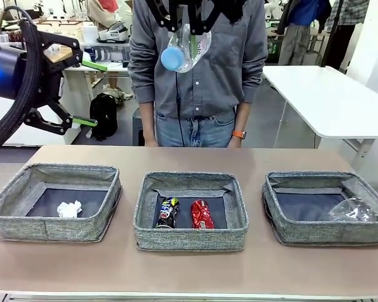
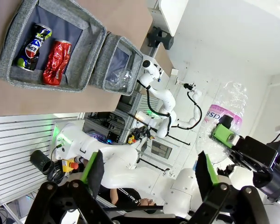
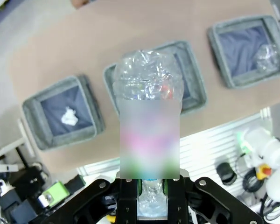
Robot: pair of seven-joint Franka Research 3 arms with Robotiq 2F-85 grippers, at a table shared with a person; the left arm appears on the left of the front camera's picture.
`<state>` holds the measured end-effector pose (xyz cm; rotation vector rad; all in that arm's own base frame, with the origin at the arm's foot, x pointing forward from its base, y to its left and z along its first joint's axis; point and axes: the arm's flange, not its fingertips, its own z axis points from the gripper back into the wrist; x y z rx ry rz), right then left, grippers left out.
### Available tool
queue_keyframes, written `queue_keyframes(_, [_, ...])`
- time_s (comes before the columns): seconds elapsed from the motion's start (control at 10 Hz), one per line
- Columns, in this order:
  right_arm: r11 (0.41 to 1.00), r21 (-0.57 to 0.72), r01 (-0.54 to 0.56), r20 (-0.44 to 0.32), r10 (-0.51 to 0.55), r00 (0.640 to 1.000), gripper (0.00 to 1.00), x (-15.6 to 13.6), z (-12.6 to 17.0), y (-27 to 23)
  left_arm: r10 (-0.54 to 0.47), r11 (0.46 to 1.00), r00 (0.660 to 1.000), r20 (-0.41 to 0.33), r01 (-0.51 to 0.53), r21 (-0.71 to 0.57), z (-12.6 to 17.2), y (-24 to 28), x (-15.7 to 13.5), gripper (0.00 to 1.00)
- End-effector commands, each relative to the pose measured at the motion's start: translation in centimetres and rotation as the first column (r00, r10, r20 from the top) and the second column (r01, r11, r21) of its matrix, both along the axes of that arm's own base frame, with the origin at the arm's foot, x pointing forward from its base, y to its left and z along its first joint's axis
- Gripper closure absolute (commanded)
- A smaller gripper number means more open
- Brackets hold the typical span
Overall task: Sort the waste into the appropriate baskets.
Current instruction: Pick up the waste item pointed out by the person, then place the picked waste into the Fabric basket indicated by the person.
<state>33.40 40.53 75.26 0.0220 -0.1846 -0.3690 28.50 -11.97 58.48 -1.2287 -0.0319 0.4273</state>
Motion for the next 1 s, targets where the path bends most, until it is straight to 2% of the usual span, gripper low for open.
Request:
queue_keyframes(0.0, [1.0,0.002,-0.016,0.019,0.016,1.0,0.79,-0.03,0.15,-0.37,0.002,1.0,1.0,0.008,-0.002,-0.007,-0.03,0.0,-0.01,0.0])
queue_keyframes(0.9, [1.0,0.002,-0.016,0.019,0.016,1.0,0.79,-0.03,0.15,-0.37,0.002,1.0,1.0,0.008,-0.002,-0.007,-0.03,0.0,-0.01,0.0])
